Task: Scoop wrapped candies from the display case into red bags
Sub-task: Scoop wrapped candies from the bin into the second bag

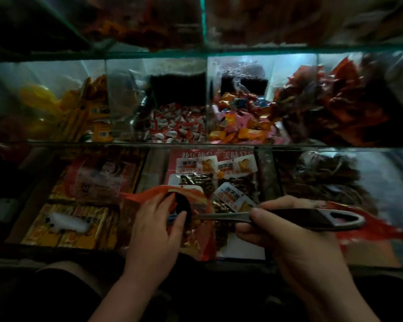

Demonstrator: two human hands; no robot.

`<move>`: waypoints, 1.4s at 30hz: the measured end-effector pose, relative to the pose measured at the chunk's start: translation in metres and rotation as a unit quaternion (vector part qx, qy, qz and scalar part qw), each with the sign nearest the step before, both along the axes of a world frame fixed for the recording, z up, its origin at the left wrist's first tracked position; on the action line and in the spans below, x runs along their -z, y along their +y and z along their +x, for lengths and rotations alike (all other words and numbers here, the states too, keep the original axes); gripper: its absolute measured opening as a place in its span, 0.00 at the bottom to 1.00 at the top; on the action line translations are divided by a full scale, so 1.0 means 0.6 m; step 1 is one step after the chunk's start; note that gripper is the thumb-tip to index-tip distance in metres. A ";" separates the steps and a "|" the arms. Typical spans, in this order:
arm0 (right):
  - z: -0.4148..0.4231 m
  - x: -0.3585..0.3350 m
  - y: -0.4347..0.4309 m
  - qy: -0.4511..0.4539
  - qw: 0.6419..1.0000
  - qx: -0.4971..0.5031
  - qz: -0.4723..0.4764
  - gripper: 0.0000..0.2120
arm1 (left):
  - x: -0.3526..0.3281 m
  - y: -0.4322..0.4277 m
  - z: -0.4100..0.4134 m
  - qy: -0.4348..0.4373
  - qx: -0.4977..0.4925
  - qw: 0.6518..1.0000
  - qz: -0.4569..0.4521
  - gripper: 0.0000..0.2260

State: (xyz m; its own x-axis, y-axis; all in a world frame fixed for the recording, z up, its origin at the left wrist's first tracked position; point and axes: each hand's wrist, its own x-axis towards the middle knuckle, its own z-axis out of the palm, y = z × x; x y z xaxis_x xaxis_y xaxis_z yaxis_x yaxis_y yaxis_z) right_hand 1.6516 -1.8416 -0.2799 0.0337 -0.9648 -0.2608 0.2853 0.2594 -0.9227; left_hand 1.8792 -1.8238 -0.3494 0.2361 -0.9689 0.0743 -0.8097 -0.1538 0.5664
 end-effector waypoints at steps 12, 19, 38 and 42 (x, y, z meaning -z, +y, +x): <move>-0.042 -0.073 0.016 -0.080 0.995 0.050 -0.045 0.11 | -0.055 -0.055 -0.053 -0.043 0.071 0.982 -0.168 0.18; -0.063 -0.127 -0.002 -0.116 0.965 0.205 -0.118 0.07 | -0.138 -0.188 -0.107 -0.056 0.176 0.953 -0.241 0.16; -0.041 -0.061 -0.122 0.451 0.788 -0.031 -0.419 0.06 | -0.089 -0.214 -0.090 0.227 0.106 0.955 -0.159 0.26; -0.035 -0.110 -0.038 0.424 0.782 0.104 -0.444 0.07 | -0.098 -0.208 -0.090 0.241 0.116 0.950 -0.159 0.29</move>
